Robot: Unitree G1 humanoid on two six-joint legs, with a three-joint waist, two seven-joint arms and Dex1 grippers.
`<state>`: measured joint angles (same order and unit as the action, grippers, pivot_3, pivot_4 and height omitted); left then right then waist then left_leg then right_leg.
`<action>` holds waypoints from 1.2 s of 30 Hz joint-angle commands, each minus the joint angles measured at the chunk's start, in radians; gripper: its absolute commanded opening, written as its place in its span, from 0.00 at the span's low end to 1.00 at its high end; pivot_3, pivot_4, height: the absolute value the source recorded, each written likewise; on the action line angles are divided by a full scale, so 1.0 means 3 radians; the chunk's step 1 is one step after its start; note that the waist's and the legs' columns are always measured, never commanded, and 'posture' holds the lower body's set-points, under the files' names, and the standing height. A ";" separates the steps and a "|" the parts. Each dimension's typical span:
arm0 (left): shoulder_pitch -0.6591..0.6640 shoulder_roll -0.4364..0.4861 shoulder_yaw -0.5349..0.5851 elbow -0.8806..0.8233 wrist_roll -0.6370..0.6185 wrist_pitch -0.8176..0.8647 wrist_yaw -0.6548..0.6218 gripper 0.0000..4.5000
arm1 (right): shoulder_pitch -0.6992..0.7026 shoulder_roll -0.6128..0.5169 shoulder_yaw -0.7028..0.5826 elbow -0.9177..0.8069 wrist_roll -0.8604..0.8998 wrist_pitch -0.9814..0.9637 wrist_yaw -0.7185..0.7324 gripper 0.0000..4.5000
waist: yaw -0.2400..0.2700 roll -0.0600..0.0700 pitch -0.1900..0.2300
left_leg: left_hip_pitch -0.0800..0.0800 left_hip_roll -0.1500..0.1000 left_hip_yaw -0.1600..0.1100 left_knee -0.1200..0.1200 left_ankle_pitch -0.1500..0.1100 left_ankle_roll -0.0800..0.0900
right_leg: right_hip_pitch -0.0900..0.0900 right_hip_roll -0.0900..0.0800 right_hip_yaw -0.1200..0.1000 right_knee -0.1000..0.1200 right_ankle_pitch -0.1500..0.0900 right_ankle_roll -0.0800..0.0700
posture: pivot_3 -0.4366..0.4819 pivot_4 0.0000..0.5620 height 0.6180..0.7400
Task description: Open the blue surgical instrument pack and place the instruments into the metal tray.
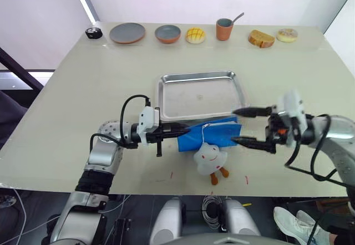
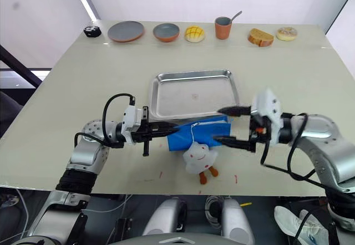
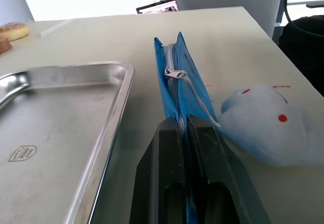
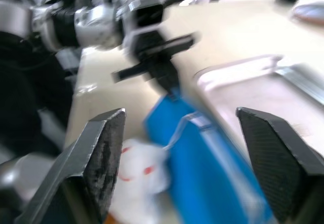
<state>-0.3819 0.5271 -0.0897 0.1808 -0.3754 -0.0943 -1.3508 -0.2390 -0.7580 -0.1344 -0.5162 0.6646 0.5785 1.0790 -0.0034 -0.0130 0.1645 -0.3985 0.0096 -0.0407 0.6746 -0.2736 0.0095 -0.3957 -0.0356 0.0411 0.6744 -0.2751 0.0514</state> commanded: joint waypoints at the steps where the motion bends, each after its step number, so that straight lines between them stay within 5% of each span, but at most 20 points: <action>1: 0.0043 0.0045 -0.0058 0.0064 0.0058 -0.0013 -0.0085 0.00 | 0.0295 -0.0177 -0.0400 -0.0019 0.0107 -0.0187 0.0237 0.98 | -0.0001 0.0000 0.0000 | -0.0001 0.0000 0.0000 -0.0001 0.0000 0.0000 | 0.0000 0.0000 0.0000 -0.0003 0.0000 0.0000 | 0.48 0.27 1.00; 9: 0.0035 0.0092 -0.0021 0.0125 0.0018 -0.0116 -0.0217 0.00 | 0.0959 -0.0601 -0.1237 0.0215 0.0247 -0.0173 0.0602 0.98 | -0.0023 0.0000 0.0000 | 0.0007 -0.0001 0.0008 -0.0001 0.0000 0.0000 | 0.0002 0.0001 0.0008 0.0004 0.0000 0.0000 | 0.48 0.27 1.00; 15: 0.0072 0.0097 -0.0037 0.0041 -0.0013 -0.0140 -0.0253 0.00 | 0.1160 -0.0689 -0.1402 0.0324 0.0290 -0.0199 0.0738 0.98 | -0.0033 0.0001 0.0000 | 0.0008 -0.0001 0.0011 -0.0001 0.0000 0.0000 | 0.0001 0.0003 0.0011 0.0005 0.0000 0.0000 | 0.48 0.27 1.00; 26: 0.0048 0.0069 -0.0092 -0.0116 -0.0013 -0.0091 -0.0230 0.00 | 0.0303 -0.0090 -0.0164 0.0792 -0.0160 -0.0521 0.0466 0.98 | -0.0025 0.0001 0.0000 | 0.0006 -0.0001 0.0012 0.0000 0.0000 0.0000 | 0.0000 0.0003 0.0011 0.0004 0.0000 0.0000 | 0.48 0.27 1.00; 36: 0.0004 0.0099 -0.0128 -0.0384 -0.0033 0.0148 -0.0154 0.00 | -0.0323 0.0415 0.0562 0.1557 -0.0509 -0.0990 0.0763 0.98 | -0.0022 0.0002 0.0001 | 0.0004 -0.0002 0.0009 0.0003 0.0000 0.0000 | 0.0000 0.0002 0.0009 0.0005 0.0000 0.0000 | 0.48 0.27 1.00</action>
<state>-0.3808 0.5518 -0.1115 0.1043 -0.3901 -0.0640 -1.3992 -0.3118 -0.6393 0.0290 -0.0617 0.5174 0.3184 1.2830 -0.0102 -0.0125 0.1649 -0.3975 0.0092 -0.0383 0.6756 -0.2736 0.0095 -0.3958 -0.0352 0.0436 0.6758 -0.2750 0.0515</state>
